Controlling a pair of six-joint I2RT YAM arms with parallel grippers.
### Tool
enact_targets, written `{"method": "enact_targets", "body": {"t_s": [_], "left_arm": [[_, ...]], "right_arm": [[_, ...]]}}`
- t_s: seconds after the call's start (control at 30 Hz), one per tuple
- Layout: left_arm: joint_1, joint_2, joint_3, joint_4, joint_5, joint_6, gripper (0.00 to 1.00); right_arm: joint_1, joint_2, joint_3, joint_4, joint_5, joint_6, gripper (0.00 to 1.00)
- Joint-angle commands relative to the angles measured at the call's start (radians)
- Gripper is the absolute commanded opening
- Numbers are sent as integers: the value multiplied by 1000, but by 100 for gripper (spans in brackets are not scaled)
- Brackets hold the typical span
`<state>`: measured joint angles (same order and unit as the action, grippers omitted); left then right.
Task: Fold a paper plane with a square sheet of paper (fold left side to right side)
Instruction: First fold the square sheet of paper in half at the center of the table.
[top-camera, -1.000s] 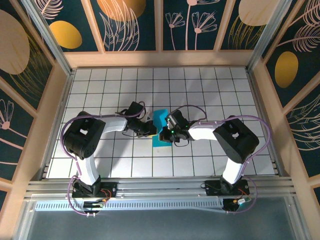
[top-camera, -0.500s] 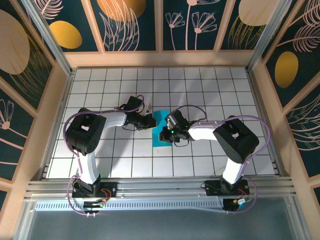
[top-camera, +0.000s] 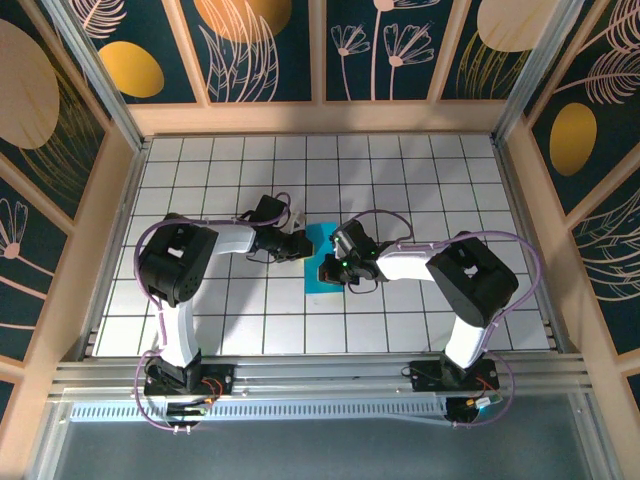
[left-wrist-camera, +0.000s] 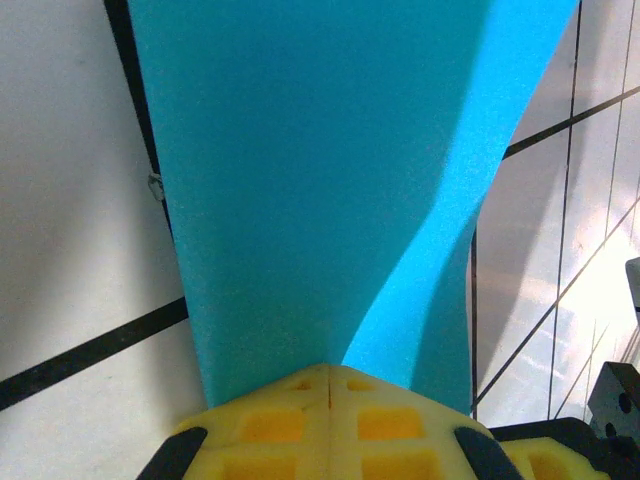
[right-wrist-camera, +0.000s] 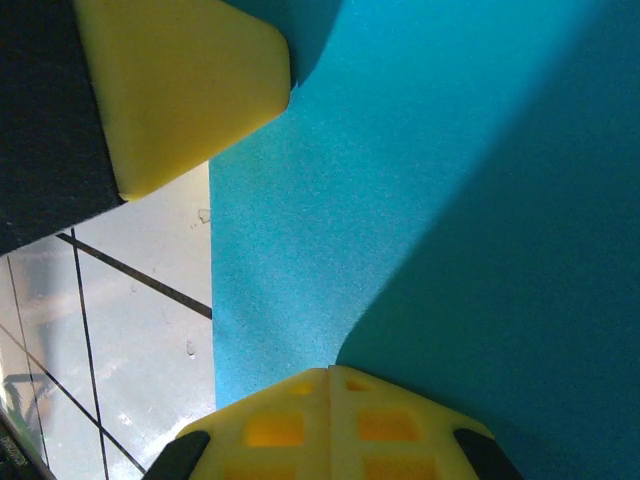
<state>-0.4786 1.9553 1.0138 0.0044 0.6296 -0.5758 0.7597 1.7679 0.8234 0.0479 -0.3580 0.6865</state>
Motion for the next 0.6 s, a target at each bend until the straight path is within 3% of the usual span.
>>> {"method": "enact_targets", "body": {"t_s": [0.0,0.57], "left_arm": [[1,33,-9,11,-45,18,0],[43,86,86,-4,-112,12,0]], "right_arm": [[9,62,-41,-184,116,-27,0],[9,80,-53,-197,127,-38,0]]}}
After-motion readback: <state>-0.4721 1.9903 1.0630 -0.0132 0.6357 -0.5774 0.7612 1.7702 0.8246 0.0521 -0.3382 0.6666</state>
